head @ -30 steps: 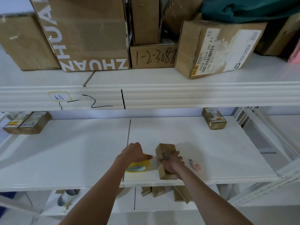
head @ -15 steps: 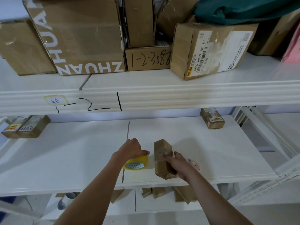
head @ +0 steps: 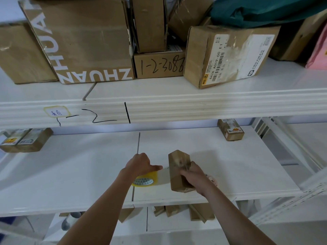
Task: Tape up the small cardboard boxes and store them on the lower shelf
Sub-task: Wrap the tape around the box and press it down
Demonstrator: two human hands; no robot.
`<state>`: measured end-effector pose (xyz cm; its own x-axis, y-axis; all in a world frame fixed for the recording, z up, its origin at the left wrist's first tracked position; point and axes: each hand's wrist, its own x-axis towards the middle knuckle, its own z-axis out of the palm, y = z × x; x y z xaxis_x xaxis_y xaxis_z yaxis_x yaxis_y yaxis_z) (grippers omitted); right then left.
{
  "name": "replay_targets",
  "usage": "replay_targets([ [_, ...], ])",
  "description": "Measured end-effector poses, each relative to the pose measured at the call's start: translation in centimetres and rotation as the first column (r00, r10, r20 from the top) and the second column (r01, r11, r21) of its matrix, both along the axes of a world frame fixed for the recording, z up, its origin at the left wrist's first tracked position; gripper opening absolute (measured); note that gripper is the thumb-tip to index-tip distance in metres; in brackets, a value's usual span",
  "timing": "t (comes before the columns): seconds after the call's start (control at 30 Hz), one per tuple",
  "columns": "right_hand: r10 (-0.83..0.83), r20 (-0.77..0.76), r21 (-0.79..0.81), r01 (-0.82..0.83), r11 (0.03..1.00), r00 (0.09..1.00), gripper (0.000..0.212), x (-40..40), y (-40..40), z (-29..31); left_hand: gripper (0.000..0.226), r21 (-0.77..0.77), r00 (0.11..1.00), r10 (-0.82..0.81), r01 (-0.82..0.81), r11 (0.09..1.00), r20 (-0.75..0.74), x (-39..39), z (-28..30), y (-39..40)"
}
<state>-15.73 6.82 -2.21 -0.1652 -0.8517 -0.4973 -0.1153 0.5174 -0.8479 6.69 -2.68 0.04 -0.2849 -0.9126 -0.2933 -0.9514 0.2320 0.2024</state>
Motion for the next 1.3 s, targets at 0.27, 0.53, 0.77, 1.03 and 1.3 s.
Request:
replay_targets([
  [0.27, -0.053, 0.243, 0.050, 0.042, 0.998, 0.969, 0.097, 0.6, 0.3, 1.7, 0.067, 0.035, 0.993, 0.059, -0.055, 0.998, -0.107, 0.2, -1.3, -0.1],
  [0.53, -0.057, 0.446, -0.004, 0.066, 0.998, 0.893, 0.047, 1.7, 0.4, 1.9, 0.068, 0.030, 0.962, 0.103, -0.099, 0.995, -0.254, 0.3, -1.2, 0.1],
  [0.77, -0.064, 0.429, 0.097, 0.024, 0.995, 0.901, 0.032, 2.5, 0.5, 3.6, 0.058, 0.098, 0.919, 0.144, -0.116, 0.988, -0.366, -0.2, -1.7, 1.0],
  [1.03, 0.068, 0.095, 0.128, -0.079, 0.989, 0.993, 0.055, 3.0, -0.1, 3.6, 0.053, 0.001, 0.971, 0.090, -0.092, 0.996, -0.221, -1.6, -1.1, 1.0],
  [1.3, -0.028, 0.080, 0.123, 0.018, 0.992, 0.996, 0.038, 1.1, -0.6, 2.7, 0.055, 0.278, 0.939, 0.080, 0.017, 0.960, -0.335, -1.3, 0.8, 0.8],
])
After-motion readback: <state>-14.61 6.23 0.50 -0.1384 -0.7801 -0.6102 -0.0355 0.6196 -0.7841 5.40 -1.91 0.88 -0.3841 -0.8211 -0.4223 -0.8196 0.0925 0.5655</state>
